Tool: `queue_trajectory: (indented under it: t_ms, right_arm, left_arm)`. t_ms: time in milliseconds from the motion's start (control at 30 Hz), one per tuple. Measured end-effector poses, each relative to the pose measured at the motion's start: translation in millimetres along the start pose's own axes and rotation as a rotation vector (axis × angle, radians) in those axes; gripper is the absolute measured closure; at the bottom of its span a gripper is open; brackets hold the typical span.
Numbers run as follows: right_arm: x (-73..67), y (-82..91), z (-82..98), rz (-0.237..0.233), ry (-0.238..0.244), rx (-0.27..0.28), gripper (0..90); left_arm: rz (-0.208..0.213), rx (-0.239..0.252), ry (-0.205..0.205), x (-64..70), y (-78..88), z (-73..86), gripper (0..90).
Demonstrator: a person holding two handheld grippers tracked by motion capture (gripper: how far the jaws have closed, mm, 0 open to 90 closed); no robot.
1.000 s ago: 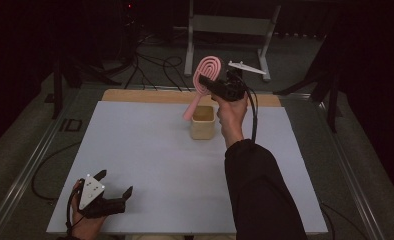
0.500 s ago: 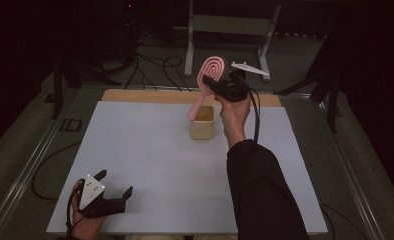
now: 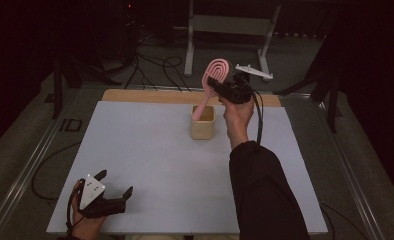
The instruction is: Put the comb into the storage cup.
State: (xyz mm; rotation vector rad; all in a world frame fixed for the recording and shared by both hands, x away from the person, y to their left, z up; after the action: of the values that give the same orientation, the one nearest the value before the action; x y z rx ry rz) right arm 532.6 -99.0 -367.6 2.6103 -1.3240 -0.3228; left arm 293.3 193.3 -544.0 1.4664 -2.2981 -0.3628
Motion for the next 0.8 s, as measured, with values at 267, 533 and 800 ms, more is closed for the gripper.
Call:
queue_trajectory:
  t_ms: [267, 533, 800]
  right_arm:
    - [6.0, 2.2, 2.2, 0.019, -0.009, 0.008, 63.5]
    - [9.6, 1.4, 7.1, 0.041, -0.018, 0.015, 63.4]
    - [10.8, -2.4, 16.3, 0.048, -0.023, 0.003, 63.4]
  left_arm:
    - [0.000, -0.002, -0.001, 0.1, -0.2, 0.3, 0.6]
    - [0.000, -0.003, -0.002, 0.0, -0.2, 0.4, 0.6]
    - [-0.001, -0.003, -0.002, -0.3, -0.1, 0.4, 0.7]
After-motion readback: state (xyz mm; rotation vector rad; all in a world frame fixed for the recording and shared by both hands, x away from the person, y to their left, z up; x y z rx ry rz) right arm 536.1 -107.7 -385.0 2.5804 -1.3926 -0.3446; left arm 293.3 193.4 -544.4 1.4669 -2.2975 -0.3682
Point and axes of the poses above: each handheld gripper's, and its own axes: y roughly backward along the jaws, z roughly out of its underside, x roughly to its right, the point moved 10 cm from there along -y, roughly forward along the jaws, and after that the axes turned 15 degrees about y, right-handed, at the moved point
